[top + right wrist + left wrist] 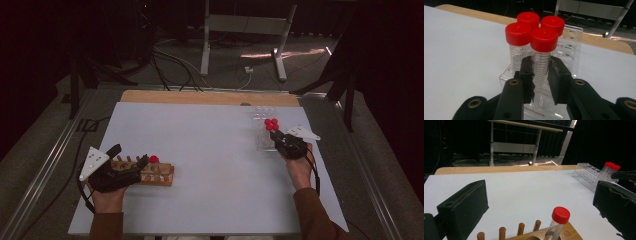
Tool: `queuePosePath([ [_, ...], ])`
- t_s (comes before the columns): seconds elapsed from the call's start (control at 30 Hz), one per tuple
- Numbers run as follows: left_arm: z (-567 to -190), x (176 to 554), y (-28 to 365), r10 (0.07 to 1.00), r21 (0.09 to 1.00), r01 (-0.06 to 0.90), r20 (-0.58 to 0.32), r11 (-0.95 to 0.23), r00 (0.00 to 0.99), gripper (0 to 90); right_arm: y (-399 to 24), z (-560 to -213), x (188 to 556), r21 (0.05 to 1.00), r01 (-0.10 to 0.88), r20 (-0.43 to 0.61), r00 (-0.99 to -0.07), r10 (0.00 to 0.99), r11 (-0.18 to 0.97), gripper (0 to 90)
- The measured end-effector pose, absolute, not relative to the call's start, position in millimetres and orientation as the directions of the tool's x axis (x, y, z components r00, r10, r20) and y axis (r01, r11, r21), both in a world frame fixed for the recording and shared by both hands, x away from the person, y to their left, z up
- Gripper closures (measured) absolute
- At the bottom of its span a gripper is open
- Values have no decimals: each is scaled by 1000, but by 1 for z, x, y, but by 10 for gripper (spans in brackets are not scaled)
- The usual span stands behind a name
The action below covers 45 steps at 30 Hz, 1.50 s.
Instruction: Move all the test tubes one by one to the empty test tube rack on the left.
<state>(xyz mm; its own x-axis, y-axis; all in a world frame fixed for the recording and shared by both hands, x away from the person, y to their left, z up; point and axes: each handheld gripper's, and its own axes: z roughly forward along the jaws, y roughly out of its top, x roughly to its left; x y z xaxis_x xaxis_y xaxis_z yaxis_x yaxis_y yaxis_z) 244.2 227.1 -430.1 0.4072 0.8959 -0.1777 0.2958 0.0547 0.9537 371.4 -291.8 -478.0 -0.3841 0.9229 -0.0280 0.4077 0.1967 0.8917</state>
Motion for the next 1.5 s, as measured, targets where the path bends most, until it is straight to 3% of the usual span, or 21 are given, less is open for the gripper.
queuePosePath([
  [0.7, -430, 244, 230, 895, 952, 298, -192, 70, 402, 5, -297, -429, 348, 949, 270, -37, -418, 908, 163, 743],
  [1.03, -425, 243, 226, 886, 952, 293, -208, 86, 416, 5, -298, -434, 324, 955, 263, -3, -456, 890, 138, 744],
  [1.5, -394, 242, 152, 814, 962, 271, -135, -29, 565, 22, -271, -434, 298, 959, 244, 16, -565, 825, 148, 743],
])
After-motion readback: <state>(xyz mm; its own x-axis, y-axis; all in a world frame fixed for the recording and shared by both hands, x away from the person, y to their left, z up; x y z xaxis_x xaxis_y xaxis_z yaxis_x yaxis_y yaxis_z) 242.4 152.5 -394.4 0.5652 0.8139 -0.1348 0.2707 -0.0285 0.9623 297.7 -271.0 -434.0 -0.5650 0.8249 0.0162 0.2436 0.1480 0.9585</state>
